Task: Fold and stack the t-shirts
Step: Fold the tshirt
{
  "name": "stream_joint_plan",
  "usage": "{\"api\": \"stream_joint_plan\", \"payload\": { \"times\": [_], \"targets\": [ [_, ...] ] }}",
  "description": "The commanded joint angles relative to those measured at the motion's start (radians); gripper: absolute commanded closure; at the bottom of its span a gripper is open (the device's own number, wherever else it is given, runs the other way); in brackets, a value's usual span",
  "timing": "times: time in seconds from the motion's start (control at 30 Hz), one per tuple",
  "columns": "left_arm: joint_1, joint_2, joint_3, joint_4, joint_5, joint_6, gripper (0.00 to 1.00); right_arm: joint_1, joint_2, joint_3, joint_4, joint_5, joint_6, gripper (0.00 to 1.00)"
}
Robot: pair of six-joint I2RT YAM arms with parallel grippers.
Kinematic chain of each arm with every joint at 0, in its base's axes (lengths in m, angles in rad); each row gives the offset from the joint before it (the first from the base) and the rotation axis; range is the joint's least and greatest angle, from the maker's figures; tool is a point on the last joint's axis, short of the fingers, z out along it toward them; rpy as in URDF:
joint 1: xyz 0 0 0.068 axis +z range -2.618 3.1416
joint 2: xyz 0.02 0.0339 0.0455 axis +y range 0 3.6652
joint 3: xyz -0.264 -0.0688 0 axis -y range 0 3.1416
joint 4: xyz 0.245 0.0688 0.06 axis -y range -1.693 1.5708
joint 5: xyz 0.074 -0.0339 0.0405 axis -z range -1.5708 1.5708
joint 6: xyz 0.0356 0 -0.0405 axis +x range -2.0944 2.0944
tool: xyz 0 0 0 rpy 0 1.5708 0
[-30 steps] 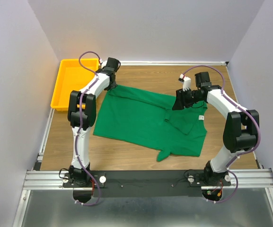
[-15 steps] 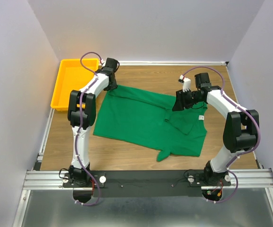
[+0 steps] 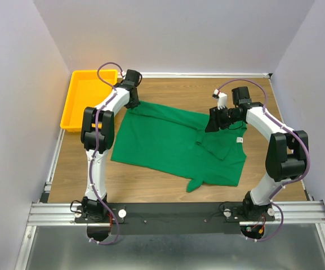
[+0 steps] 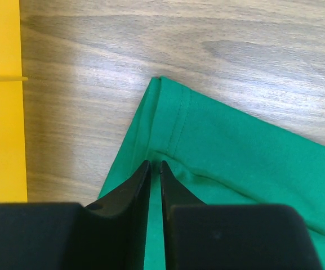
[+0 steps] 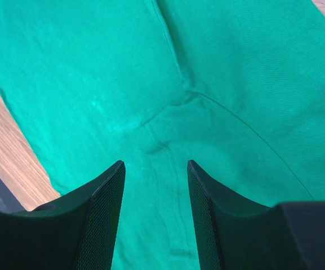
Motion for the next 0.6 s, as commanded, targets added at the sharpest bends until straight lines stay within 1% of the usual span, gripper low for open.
{"api": "stream_joint_plan", "payload": {
  "times": [0.0, 0.03, 0.13, 0.17, 0.43, 0.57],
  "targets": [
    [0.013, 0.005, -0.019, 0.021, 0.026, 0.024, 0.84, -0.005, -0.007, -0.005, 0.016, -0.010, 0.006, 0.44],
    [0.013, 0.003, -0.021, 0.022, 0.029, 0.028, 0.87, -0.005, -0.009, -0.004, 0.016, -0.009, 0.006, 0.44],
    [0.019, -0.005, -0.033, 0.036, 0.040, 0.034, 0.99, -0.007, -0.009, -0.004, 0.016, -0.009, 0.007, 0.44],
    [0.020, -0.012, -0.044, 0.041, 0.046, 0.037, 1.00, -0.005, -0.009, -0.004, 0.016, -0.009, 0.007, 0.44],
    [0.028, -0.075, -0.110, 0.111, 0.089, 0.075, 1.00, -0.005, -0.016, -0.008, 0.016, -0.007, 0.007, 0.44],
    [0.031, -0.147, -0.170, 0.162, 0.129, 0.101, 1.00, -0.005, -0.023, -0.015, 0.014, -0.007, 0.003, 0.44]
  ]
}}
